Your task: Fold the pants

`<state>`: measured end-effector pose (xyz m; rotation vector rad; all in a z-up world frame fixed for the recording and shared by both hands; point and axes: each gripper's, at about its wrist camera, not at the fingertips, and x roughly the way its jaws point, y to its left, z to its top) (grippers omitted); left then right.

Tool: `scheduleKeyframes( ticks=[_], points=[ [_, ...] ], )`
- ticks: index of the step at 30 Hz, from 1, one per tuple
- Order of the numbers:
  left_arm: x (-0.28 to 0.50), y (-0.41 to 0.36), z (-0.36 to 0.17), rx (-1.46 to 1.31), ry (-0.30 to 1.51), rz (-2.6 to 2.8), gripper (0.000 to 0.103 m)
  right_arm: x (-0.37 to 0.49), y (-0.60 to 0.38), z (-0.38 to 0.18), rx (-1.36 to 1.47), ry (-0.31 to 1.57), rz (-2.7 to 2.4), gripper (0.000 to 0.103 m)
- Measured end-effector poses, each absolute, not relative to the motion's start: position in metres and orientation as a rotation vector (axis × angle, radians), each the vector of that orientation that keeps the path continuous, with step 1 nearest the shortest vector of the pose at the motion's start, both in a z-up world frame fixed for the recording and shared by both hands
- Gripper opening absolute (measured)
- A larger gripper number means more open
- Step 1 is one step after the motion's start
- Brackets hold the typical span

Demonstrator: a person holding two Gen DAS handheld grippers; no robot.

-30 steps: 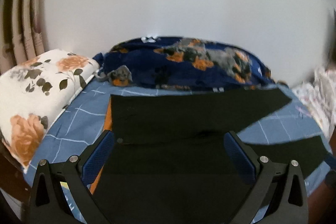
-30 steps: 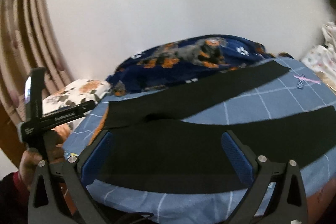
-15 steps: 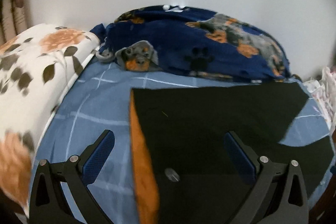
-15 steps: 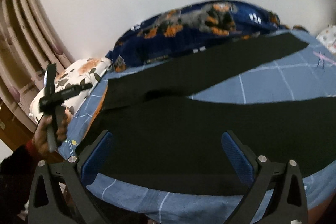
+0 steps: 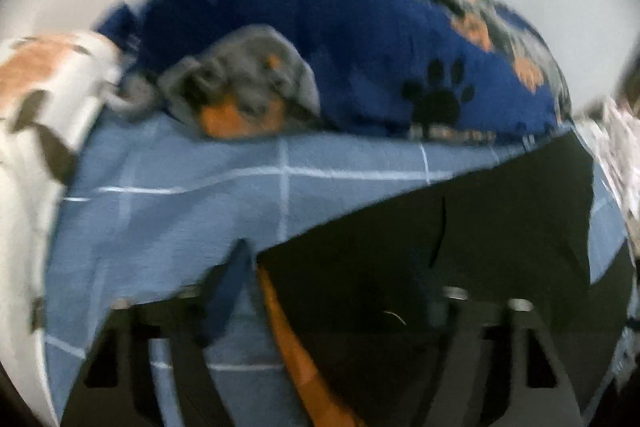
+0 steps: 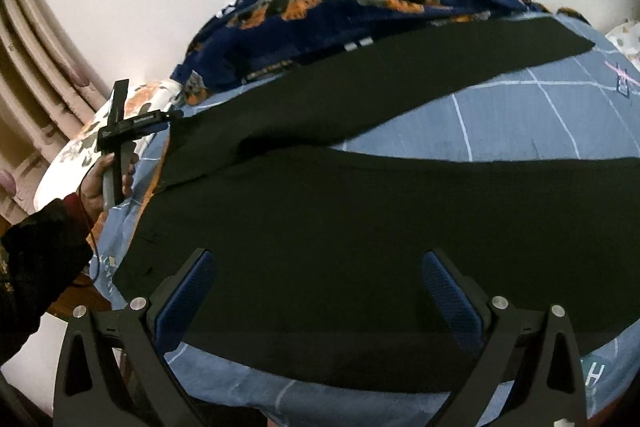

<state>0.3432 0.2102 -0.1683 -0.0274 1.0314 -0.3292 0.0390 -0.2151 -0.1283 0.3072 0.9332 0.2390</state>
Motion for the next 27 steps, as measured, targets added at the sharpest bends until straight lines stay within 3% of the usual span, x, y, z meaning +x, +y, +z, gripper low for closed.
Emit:
scheduleKeyframes(
  ticks=[2, 3, 5, 17, 27],
  points=[
    [0.349, 0.209, -0.179, -0.001, 1.072, -0.315, 0.035, 0.040, -0.216, -0.128, 0.308, 0.933, 0.235, 0.103],
    [0.348, 0.212, -0.179, -0.043, 1.063, -0.335, 0.032, 0.041, -0.216, -0.127, 0.308, 0.929, 0.233, 0.103],
    [0.346, 0.218, -0.176, -0.101, 1.056, -0.339, 0.017, 0.044, -0.215, -0.126, 0.305, 0.923, 0.230, 0.103],
    [0.207, 0.161, -0.070, 0.062, 0.674, -0.352, 0.014, 0.115, -0.257, -0.086, 0.544, 0.823, 0.288, 0.103],
    [0.111, 0.136, -0.058, 0.042, 0.640, -0.404, 0.014, 0.223, -0.282, -0.098, 0.802, 0.882, 0.347, 0.102]
  ],
)
